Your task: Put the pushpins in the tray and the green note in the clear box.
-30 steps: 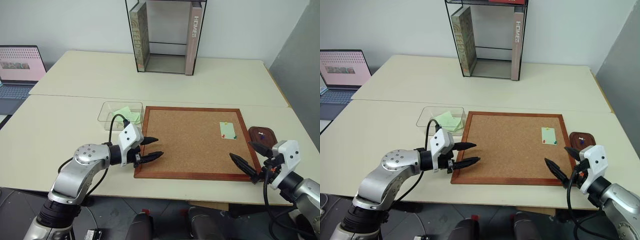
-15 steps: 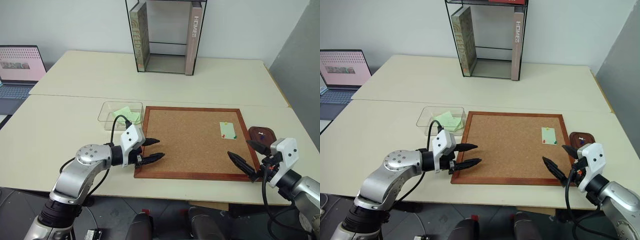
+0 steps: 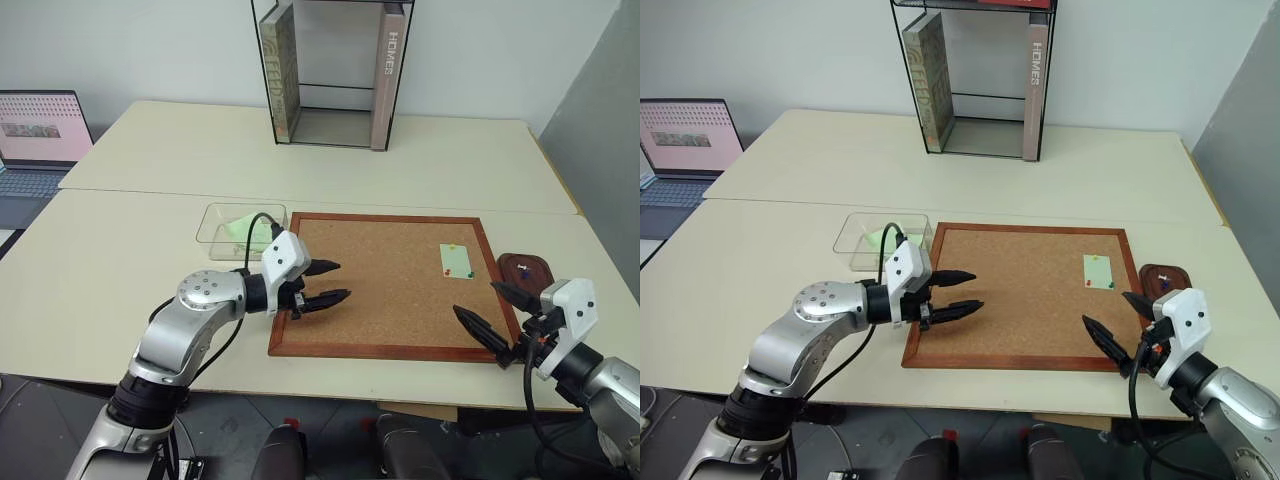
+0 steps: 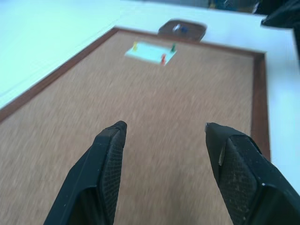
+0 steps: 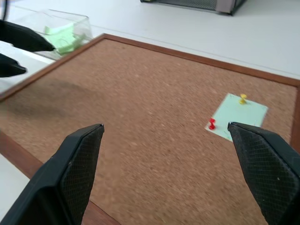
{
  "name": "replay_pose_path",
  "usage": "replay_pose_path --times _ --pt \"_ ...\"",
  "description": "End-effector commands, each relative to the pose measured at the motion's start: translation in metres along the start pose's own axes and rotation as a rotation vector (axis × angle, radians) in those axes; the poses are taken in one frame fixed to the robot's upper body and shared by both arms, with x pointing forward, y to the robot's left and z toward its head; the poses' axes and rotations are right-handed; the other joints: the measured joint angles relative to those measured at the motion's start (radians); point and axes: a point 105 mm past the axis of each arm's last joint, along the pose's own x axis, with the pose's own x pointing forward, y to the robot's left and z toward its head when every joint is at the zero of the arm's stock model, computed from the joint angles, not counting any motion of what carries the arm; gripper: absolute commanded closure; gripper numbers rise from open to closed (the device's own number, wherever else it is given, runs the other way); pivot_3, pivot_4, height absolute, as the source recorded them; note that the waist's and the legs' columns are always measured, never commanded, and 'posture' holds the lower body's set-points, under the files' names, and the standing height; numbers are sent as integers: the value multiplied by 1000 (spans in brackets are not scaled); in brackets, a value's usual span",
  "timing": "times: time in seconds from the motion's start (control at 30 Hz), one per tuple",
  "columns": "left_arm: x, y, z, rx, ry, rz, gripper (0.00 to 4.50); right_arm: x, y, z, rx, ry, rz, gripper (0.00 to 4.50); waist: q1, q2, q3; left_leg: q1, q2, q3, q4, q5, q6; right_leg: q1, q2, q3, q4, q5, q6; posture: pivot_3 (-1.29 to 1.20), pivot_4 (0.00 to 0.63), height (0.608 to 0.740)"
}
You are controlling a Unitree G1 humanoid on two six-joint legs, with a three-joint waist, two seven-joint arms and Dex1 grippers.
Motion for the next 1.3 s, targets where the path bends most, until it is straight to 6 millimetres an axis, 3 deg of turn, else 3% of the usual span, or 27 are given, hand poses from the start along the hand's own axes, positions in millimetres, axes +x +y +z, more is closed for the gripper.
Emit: replay_pose_path --times 0.03,0.1,0.2,0.37,0.6,0.93,1.3 --pt "21 -2 4 48 -11 -18 1650 1 10 13 -25 -36 23 0 1 0 0 0 0 0 0 0 0 0 0 0 0 0 0 0 150 740" --pt "33 -1 2 58 -11 -19 1650 3 10 15 -23 -44 17 0 1 0 0 0 -1 0 0 0 0 1 0 0 0 0 0 0 150 740" --pt "49 5 2 85 -13 10 2049 6 9 16 -27 -44 7 0 1 0 0 0 0 0 0 0 0 1 0 0 0 0 0 0 150 740" --pt "86 7 0 127 -16 22 3081 14 11 7 -38 -6 -9 0 3 0 0 0 -1 -1 1 0 0 1 0 1 0 1 1 0 150 740" --pt "100 9 -5 115 -11 19 4442 22 13 6 -39 -15 -30 0 1 0 0 0 -1 -1 -1 0 0 1 1 0 0 3 6 0 150 740" --pt "103 10 -28 51 63 -12 4442 45 -15 11 -65 -9 -83 0 -1 0 0 0 -2 0 0 0 0 1 0 1 -1 3 5 0 150 740" --pt "101 2 -44 27 109 -32 4442 93 -80 2 -61 25 -194 0 -2 0 -1 0 -2 -1 0 0 0 1 1 1 0 4 8 0 150 740"
